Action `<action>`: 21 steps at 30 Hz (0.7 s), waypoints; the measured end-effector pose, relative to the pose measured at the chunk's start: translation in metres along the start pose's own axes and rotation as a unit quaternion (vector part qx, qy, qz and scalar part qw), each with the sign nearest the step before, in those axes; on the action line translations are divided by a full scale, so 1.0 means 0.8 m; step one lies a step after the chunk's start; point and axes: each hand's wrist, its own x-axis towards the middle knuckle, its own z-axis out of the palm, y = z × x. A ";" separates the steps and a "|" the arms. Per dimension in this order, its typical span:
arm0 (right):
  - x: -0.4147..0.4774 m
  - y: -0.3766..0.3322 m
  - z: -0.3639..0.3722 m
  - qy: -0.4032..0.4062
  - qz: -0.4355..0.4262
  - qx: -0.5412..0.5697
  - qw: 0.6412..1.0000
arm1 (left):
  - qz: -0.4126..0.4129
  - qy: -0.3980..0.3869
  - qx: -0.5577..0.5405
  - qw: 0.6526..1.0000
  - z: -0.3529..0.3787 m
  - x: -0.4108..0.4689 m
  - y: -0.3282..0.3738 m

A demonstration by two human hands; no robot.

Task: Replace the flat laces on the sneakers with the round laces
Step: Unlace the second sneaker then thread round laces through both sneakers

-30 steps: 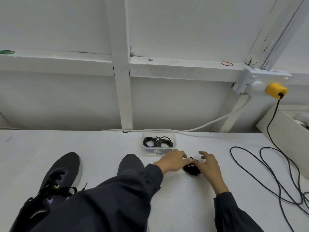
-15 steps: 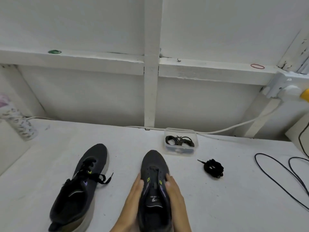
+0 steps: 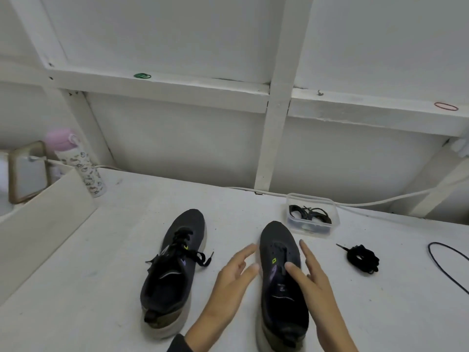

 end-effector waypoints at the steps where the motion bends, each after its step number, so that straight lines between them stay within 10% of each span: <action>1: -0.005 -0.014 0.008 0.015 -0.034 -0.005 0.999 | 0.034 0.007 0.001 0.999 -0.018 -0.009 0.016; 9: -0.011 -0.044 0.139 -0.063 -0.163 -0.069 0.982 | 0.077 0.188 0.078 0.976 -0.195 -0.004 0.029; 21: 0.022 -0.007 0.222 -0.066 -0.130 -0.267 0.953 | 0.057 -0.054 0.198 0.977 -0.267 0.021 -0.010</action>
